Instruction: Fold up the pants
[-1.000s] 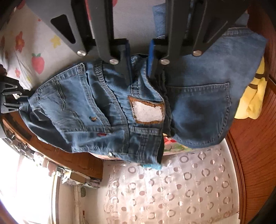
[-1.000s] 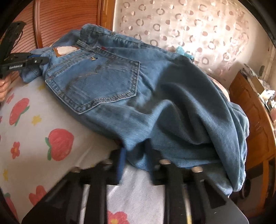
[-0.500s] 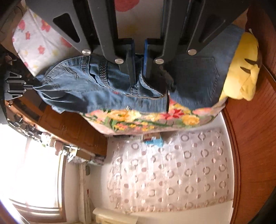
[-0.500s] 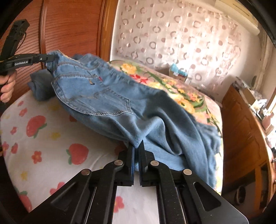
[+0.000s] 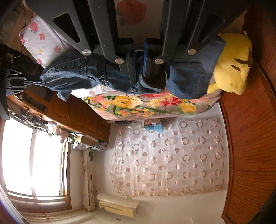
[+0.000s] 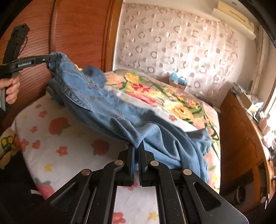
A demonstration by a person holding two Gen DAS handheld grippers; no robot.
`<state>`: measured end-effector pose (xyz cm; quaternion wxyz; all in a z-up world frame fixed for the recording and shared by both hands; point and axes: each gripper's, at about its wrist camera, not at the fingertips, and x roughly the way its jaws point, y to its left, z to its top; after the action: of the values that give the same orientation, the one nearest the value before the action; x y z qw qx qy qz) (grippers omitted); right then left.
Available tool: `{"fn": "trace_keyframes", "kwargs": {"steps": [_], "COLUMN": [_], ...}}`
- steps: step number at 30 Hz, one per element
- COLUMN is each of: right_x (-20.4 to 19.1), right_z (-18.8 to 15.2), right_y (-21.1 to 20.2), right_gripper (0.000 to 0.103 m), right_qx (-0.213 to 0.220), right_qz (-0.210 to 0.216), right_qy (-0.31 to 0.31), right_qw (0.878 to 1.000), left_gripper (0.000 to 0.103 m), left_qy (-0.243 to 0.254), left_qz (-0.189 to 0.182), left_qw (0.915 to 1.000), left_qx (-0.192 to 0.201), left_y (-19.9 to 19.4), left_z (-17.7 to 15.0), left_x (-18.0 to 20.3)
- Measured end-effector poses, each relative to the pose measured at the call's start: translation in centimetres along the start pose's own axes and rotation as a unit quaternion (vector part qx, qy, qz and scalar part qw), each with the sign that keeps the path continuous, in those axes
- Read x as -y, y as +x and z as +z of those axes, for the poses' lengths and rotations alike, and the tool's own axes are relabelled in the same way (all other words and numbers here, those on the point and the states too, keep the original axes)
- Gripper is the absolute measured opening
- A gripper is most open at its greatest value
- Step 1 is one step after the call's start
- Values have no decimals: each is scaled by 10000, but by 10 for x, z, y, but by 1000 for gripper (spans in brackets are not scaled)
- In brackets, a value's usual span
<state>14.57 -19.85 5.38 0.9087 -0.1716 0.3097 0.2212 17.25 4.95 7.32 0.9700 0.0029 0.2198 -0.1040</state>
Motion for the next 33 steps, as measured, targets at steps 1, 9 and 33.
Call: {"fn": "trace_keyframes", "kwargs": {"steps": [1,9,33], "right_x": [-4,-67,-107], "right_z": [1,-3,-60], "right_y": [-6,-36,-36], "right_gripper": [0,0,40], "right_qx": [36,113,-178], "right_qz": [23,449,1037], "right_qy": [-5,-157,722], "right_qw": [10000,9988,9918], "left_gripper": [3,3,19], "left_qy": [11,-83,-361], "left_qz": [24,233,564], "left_qw": [10000,9994,9945], "left_qx": [40,223,-806], "left_y": [-6,-58,-123], "left_z": [0,-15,-126], "left_x": [-1,-25,-30]}}
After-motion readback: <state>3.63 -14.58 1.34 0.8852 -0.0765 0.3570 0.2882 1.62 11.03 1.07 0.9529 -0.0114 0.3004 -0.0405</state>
